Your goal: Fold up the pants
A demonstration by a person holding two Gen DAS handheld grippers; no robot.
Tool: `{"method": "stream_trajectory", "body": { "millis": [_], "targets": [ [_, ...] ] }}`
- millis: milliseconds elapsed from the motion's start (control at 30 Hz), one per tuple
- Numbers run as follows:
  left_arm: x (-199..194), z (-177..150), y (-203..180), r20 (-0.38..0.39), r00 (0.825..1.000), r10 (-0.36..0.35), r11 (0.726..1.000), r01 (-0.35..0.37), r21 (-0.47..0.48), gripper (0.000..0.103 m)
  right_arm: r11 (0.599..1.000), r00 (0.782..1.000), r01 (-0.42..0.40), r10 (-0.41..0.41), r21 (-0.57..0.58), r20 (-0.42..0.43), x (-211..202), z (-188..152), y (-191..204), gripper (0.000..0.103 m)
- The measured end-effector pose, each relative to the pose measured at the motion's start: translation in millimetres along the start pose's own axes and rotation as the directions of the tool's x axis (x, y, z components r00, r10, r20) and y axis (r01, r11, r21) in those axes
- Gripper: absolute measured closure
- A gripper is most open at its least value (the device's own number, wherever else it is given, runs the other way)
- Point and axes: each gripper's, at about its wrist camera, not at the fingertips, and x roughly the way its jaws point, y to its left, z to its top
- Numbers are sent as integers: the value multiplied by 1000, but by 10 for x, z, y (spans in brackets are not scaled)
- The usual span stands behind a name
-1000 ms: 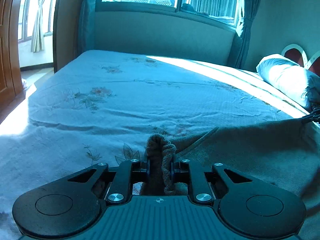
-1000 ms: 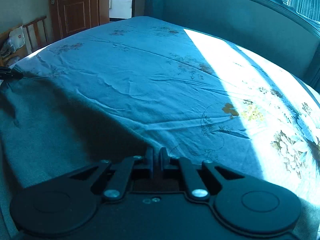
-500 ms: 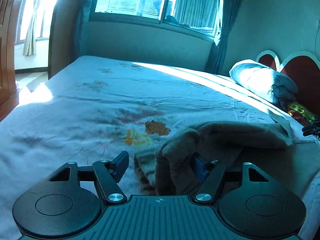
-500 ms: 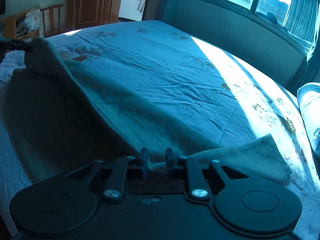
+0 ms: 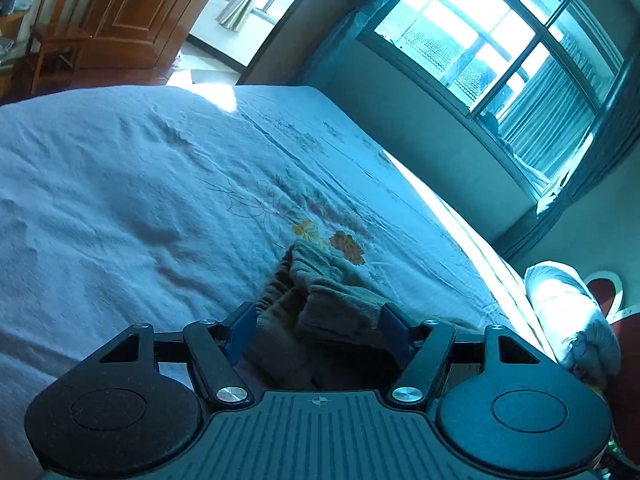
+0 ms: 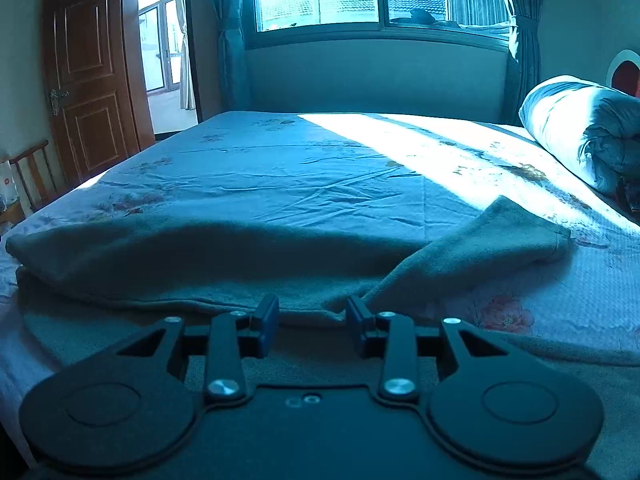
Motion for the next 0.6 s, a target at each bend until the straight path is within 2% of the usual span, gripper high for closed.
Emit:
{"method": "stream_trajectory", "body": {
  "millis": [100,233,267,367,400,467,500,567,600],
  "targets": [
    [155,-92,-73,-2,1000,-23,995,22,-98,35,997,1000,10,-11,71,6,4,-35,9,74],
    [338,-219,-84,-1,995,-103,957,99,-271,35,973,1000,-8,11,231,-10,105,-102,-85,71],
    [381,-234,-89,4,995,-101,950,97,-296,35,962,1000,-8,12,272,-15,164,-123,-126,67],
    [505,-248,-67,7,997,-80,941,78,-330,37,917,999,6,12,400,-42,367,-178,-294,60],
    [536,-245,-45,7,997,-82,937,80,-341,49,900,999,13,9,436,-50,433,-193,-352,60],
    [621,-236,11,-8,996,-92,932,83,-353,60,868,998,21,7,496,-54,583,-202,-466,60],
    [658,-227,31,-10,995,-98,932,88,-352,62,845,998,16,17,534,-57,662,-206,-528,60],
    [713,-210,45,-20,994,-112,937,98,-336,63,807,992,74,1,587,-125,890,-206,-652,59],
    [729,-206,42,-21,993,-119,937,105,-334,64,782,990,75,15,618,-138,972,-217,-706,60]
  ]
}}
